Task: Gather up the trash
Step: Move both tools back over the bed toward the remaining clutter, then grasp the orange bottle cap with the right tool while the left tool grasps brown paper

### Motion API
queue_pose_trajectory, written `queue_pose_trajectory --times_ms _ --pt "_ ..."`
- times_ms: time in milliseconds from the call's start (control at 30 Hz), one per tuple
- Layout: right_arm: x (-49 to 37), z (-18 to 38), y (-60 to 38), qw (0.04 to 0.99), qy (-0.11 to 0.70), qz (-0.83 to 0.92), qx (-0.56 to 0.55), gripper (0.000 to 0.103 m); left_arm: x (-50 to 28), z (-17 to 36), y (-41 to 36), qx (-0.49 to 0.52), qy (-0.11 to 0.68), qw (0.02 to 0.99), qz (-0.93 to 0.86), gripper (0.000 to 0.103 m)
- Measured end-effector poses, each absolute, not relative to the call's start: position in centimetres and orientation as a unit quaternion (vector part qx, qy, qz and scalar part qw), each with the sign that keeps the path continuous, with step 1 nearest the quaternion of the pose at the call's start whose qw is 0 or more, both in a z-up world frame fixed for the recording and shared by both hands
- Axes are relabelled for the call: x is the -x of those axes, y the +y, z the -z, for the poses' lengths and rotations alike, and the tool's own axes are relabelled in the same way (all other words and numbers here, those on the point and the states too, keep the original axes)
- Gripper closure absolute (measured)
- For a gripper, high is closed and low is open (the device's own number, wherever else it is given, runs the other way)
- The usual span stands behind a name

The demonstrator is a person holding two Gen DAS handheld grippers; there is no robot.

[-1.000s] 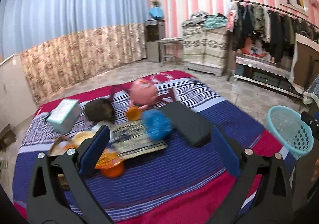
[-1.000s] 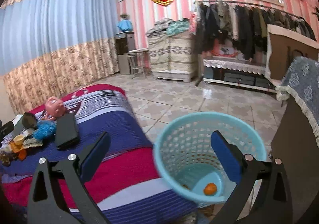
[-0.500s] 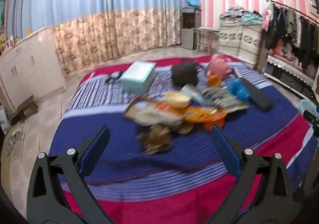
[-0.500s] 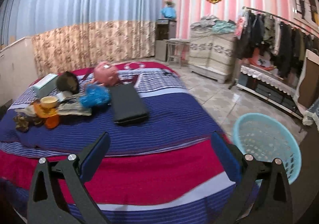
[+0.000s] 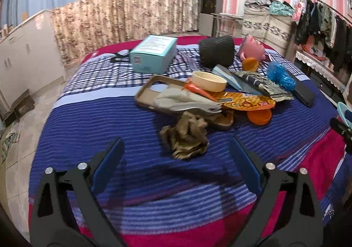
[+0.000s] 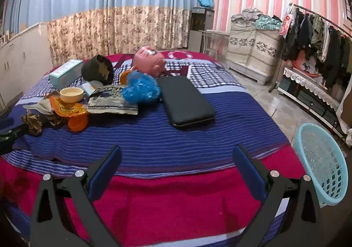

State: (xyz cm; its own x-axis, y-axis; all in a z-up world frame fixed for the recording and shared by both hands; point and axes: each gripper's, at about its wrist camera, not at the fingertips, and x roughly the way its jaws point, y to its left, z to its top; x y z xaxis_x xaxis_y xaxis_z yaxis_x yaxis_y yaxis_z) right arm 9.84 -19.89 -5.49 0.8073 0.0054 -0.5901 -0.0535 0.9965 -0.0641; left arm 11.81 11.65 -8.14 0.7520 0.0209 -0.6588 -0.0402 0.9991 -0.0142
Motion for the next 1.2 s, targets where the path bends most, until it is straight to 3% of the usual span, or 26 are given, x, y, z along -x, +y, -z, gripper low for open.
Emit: queue_pose_trajectory --times_ms 100,167,200,500,700,800,867,933,1200 --pt "-10.4 5.5 -18.8 0.949 0.312 -0.032 0.037 0.005 -13.1 8.8 11.7 0.019 0.368 0.929 -0.003 0.031" --pt "-10.8 5.6 -18.3 0.948 0.315 -0.045 0.028 0.005 -13.6 9.3 11.7 0.025 0.382 0.924 0.007 0.057" --pt "-11.1 5.7 -17.8 0.946 0.318 -0.053 0.023 0.005 -13.7 9.6 11.7 0.031 0.389 0.92 0.017 0.059" --pt "-13.6 7.2 -11.2 0.933 0.338 -0.109 0.053 0.007 -10.8 7.5 14.4 0.039 0.354 0.935 0.0 0.061" --pt "-16.1 8.6 -7.1 0.912 0.373 -0.148 0.086 0.027 -10.4 6.2 18.1 0.045 0.334 0.94 -0.053 0.061" --pt "-16.9 8.8 -6.1 0.906 0.382 -0.157 0.09 0.031 -10.5 6.1 19.3 0.065 0.336 0.938 -0.061 0.061" --pt "-17.5 9.0 -5.5 0.902 0.389 -0.165 0.091 0.041 -10.7 6.2 19.3 0.066 0.337 0.937 -0.063 0.061" --pt "-17.8 9.2 -5.2 0.899 0.392 -0.175 0.087 0.061 -10.8 6.3 19.1 0.065 0.338 0.937 -0.063 0.061" --pt "-14.5 8.9 -7.6 0.9 0.385 -0.19 0.068 0.063 -10.7 4.5 16.3 0.054 0.312 0.947 -0.049 0.061"
